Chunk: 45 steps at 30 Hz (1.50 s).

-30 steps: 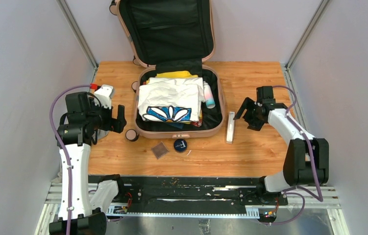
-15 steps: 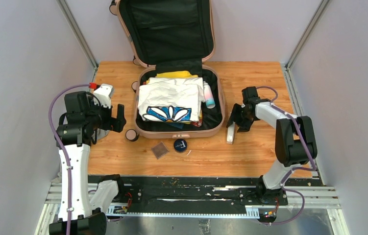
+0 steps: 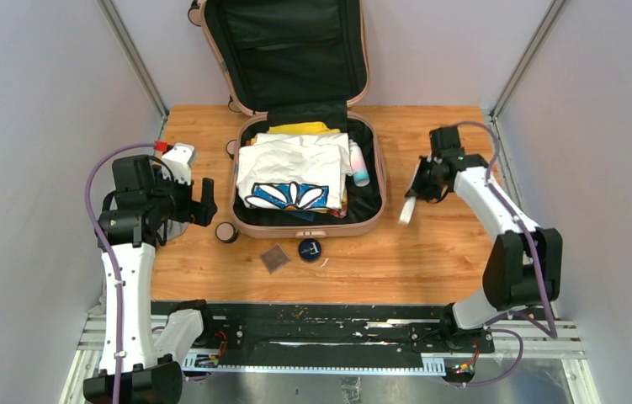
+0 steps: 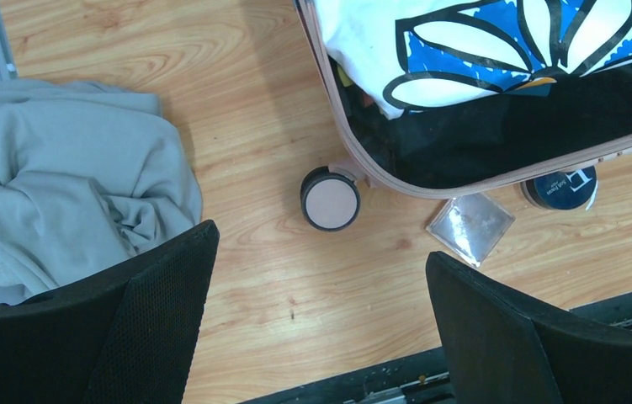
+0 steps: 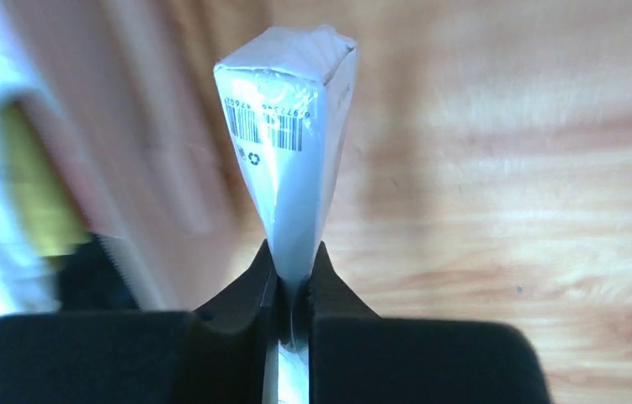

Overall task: Pack the luggage
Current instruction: Pick up the makeup from the center of the board, then place the makeup in the luggage.

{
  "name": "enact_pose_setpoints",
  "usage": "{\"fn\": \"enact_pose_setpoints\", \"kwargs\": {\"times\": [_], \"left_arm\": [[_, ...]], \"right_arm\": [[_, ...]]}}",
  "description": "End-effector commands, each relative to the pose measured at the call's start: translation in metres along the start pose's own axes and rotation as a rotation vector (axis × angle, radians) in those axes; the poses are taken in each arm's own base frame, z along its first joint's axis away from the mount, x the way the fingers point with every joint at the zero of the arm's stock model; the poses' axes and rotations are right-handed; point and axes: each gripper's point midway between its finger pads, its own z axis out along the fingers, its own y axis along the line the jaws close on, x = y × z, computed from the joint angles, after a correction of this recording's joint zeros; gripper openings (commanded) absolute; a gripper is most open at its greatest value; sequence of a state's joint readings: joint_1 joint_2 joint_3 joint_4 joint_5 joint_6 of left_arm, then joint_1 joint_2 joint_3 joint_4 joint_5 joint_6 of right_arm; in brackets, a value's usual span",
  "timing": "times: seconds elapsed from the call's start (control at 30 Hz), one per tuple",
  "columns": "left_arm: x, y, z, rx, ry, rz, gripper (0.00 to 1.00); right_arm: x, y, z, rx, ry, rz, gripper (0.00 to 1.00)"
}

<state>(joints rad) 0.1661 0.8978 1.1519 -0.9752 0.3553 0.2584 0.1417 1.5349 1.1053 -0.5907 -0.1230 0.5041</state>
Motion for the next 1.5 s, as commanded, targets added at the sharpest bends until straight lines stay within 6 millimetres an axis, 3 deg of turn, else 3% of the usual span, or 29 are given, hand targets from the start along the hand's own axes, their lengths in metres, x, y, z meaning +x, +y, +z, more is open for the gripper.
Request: {"fn": "enact_pose_setpoints", "kwargs": {"times": [0.0,0.17,0.3,0.37,0.5,0.73,1.0,1.27,1.33,1.47], "left_arm": [[0.003,-0.003,0.003,0.024,0.016,0.008,1.0],[0.007,-0.003,0.005,0.023,0.026,0.008,1.0],[0.009,-0.001,0.003,0.008,0.027,0.013,1.0],[0.009,0.0,0.001,-0.004,0.022,0.019,1.0],[0.009,0.001,-0.001,-0.016,0.016,0.031,1.0],[0.008,0.002,-0.002,-0.017,0.013,0.035,1.0],[0.007,0.0,0.0,-0.001,0.017,0.023,1.0],[0.007,0.003,-0.005,-0.026,0.005,0.054,1.0],[0.007,0.003,-0.005,-0.032,0.004,0.056,1.0],[0.005,0.003,-0.008,-0.032,-0.006,0.063,1.0]], "right_arm": [[-0.068,0.042,-0.082,-0.113,-0.219,-0.053,0.0],[-0.1,0.107,-0.108,-0.229,-0.221,-0.184,0.03],[-0.098,0.155,-0.075,-0.243,-0.09,-0.328,0.07],[-0.098,0.169,-0.058,-0.207,-0.049,-0.39,0.07],[-0.098,0.177,-0.024,-0.146,0.004,-0.417,0.09],[-0.098,0.17,0.025,-0.059,0.032,-0.44,0.16],[-0.073,0.193,0.051,-0.073,0.063,-0.484,0.23],[-0.089,0.196,0.071,-0.063,0.007,-0.381,0.37],[-0.086,0.193,0.08,-0.064,0.028,-0.362,0.45],[-0.089,0.18,0.094,-0.026,0.04,-0.345,0.69]]}}
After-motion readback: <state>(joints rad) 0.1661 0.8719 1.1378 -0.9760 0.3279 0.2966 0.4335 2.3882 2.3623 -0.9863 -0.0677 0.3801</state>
